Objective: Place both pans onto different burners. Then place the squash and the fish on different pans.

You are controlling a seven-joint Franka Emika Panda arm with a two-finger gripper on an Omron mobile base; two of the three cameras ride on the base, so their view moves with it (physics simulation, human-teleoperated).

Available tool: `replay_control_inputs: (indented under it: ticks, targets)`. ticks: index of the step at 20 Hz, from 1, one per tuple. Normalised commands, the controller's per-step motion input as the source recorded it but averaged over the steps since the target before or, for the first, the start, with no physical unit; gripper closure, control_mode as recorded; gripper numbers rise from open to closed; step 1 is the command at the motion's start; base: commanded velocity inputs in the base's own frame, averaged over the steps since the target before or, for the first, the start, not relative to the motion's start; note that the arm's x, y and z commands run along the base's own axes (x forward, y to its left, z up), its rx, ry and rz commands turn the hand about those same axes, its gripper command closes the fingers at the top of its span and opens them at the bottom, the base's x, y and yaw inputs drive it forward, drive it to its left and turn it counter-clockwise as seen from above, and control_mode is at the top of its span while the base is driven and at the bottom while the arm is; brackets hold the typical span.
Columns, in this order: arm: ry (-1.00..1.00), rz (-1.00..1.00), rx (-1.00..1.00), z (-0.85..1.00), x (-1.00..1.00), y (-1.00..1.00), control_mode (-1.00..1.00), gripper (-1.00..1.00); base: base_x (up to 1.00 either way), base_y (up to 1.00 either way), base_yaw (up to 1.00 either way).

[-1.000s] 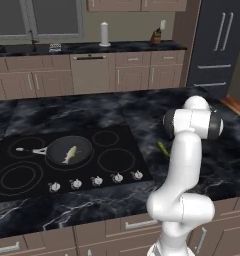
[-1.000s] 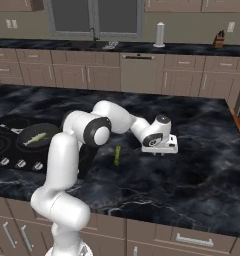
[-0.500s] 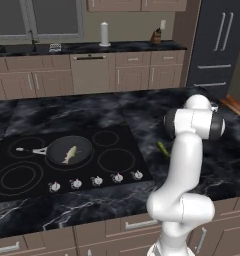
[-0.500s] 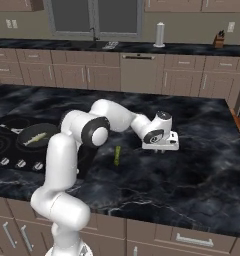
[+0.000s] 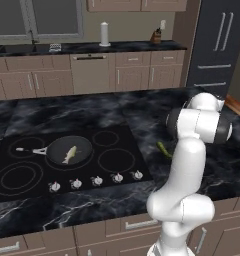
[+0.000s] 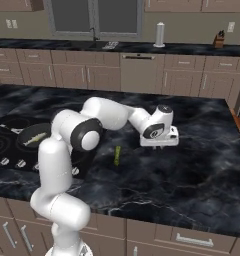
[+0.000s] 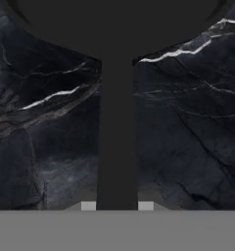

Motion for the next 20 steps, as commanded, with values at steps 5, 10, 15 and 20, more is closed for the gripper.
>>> replay_control_inputs:
  ticks: [5,10,15,20]
  targets:
    - [0.00,0.30,0.00,0.00,-0.28,0.24,-1.00,1.00,0.00,0.00,0.00]
    - [-0.01,0.36,0.04,0.11,-0.17,0.11,-1.00,1.00,0.00,0.00,0.00]
    - [-0.02,0.34,0.10,0.27,-0.10,0.00,-1.00,1.00,0.00,0.00,0.00]
    - [0.00,0.34,0.08,0.20,-0.12,0.07,-1.00,1.00,0.00,0.00,0.00]
